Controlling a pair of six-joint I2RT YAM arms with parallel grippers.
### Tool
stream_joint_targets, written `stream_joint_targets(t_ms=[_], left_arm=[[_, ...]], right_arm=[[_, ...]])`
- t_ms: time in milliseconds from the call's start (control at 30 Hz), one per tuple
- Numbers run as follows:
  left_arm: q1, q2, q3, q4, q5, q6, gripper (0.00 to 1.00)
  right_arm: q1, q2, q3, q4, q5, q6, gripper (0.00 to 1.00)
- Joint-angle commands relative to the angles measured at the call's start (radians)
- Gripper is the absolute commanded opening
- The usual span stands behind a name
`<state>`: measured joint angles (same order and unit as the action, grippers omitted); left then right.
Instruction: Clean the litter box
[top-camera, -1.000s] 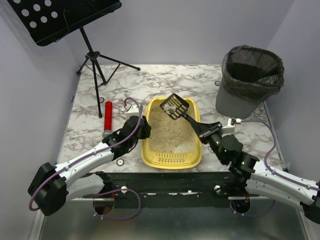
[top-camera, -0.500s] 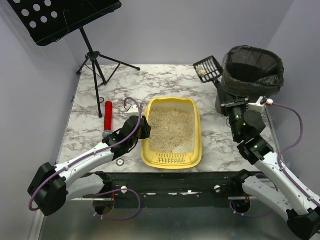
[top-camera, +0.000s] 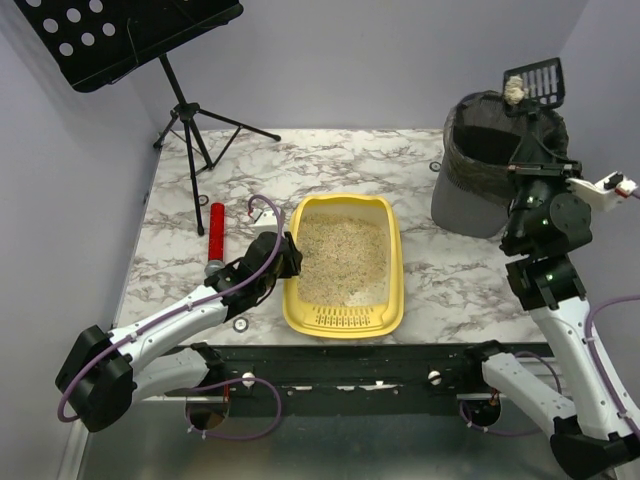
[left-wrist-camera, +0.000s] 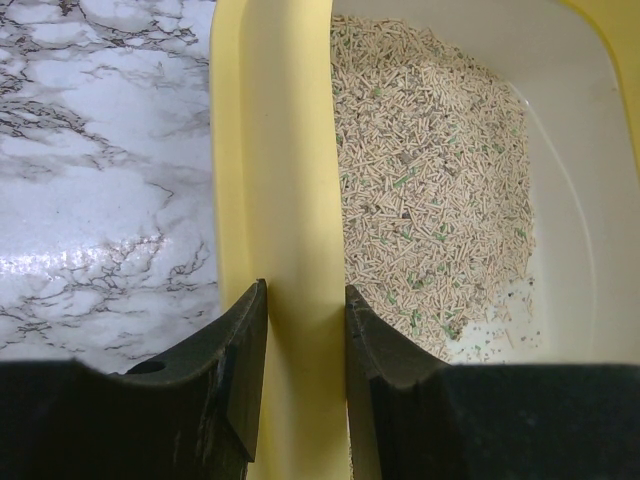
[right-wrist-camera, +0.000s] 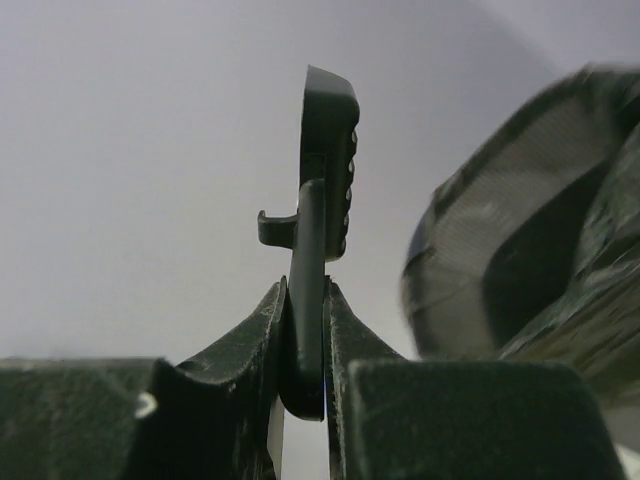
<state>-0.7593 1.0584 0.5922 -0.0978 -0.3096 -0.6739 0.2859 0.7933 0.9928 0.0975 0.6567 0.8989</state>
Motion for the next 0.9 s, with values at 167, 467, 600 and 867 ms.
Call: stream_joint_targets(t_ms=[167,467,600,867], left_arm=[[-0.005,0.009,-0.037,-0.097,0.070,-0.024,0.08],[-0.005,0.003,-0.037,-0.097,0.050,-0.010,0.08],[-0.005,0.009,-0.035,-0.100,0.049,-0.007,0.08],[-0.005,-0.020,-0.040,-0.108,0.035,0.000,0.08]], right_arm=[[-0.011,0.299,0.182,-0.012,0.337,-0.777,0.00],[-0.013,0.434,0.273,-0.122,0.339,-1.060,0.00],[-0.011,0.422,0.296,-0.130,0.232,-1.117,0.01],[-0.011,0.374,0.251,-0.234,-0.127,-1.333,0.01]])
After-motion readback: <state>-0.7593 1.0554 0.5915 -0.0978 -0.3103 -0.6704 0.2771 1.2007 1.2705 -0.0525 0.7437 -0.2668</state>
